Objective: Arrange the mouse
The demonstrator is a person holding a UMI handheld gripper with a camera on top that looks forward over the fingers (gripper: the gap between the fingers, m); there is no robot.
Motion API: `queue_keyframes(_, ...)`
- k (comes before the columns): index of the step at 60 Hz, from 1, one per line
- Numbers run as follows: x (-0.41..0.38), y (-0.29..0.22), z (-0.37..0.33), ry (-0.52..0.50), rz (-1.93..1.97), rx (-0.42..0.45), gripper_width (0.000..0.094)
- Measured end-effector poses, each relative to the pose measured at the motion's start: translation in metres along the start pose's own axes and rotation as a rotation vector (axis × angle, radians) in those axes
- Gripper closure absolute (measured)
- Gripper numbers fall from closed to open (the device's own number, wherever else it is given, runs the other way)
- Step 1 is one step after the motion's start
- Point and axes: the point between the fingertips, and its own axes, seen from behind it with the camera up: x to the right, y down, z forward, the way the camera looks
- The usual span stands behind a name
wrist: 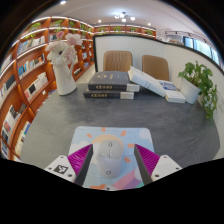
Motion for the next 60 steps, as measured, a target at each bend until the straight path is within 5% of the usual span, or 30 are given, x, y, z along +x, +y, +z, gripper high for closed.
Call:
queue_keyframes(22, 0.063, -0.087, -0.143, 0.063, 0.039, 0.159, 0.0086)
queue_keyframes(60, 0.133, -0.055, -0.249, 0.005, 0.048, 0.193, 0.0109)
